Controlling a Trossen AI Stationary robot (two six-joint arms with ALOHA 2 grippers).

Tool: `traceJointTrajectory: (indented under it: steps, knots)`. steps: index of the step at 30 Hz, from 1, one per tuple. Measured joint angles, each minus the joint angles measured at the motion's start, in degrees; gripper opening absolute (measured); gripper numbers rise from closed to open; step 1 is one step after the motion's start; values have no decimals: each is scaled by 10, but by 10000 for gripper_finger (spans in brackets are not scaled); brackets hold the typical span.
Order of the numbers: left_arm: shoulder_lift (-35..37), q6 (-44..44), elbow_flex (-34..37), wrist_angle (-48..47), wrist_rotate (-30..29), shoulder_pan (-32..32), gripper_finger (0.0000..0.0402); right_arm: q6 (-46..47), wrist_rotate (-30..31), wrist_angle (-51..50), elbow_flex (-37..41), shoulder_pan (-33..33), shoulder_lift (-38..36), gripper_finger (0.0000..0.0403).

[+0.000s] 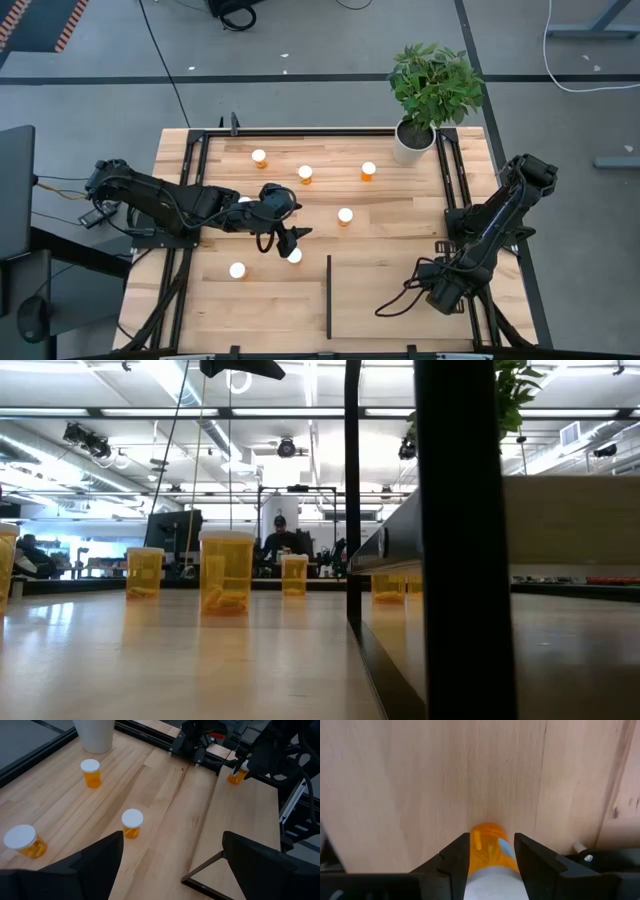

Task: Pick and place medicine bottles onto shelf by color
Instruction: Put the orange pill bottle on the shelf, then put the orange pill bottle on the shelf aligned with the other orange pill bottle

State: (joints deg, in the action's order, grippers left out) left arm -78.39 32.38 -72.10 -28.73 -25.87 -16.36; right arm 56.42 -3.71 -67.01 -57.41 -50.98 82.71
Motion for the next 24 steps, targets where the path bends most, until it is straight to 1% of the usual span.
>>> traceJointTrajectory:
  steps: [2,4,8,11,12,13,16,19,22,24]
  knots:
    - [0,0,0,-1,0,0,345,0,0,-2,-4,10,-17,161]
    - [0,0,0,-4,0,0,345,3,14,-1,-14,24,-41,164]
    - [0,0,0,-9,0,0,345,0,83,-2,-44,66,-95,183]
    - [0,0,0,-9,0,1,345,-50,158,1,-75,125,-117,204]
    - [0,0,0,-10,0,3,345,-81,177,7,-85,151,-117,211]
    - [0,3,0,-9,0,5,345,-119,183,21,-93,183,-114,219]
    - [1,32,0,-13,0,13,345,-226,161,72,-118,282,-82,243]
    - [13,34,0,-12,-1,16,340,-304,131,98,-139,357,-33,262]
    - [34,18,0,-19,0,15,329,-358,102,119,-158,410,15,276]
    - [51,15,-1,-30,0,13,320,-390,87,133,-165,434,45,283]
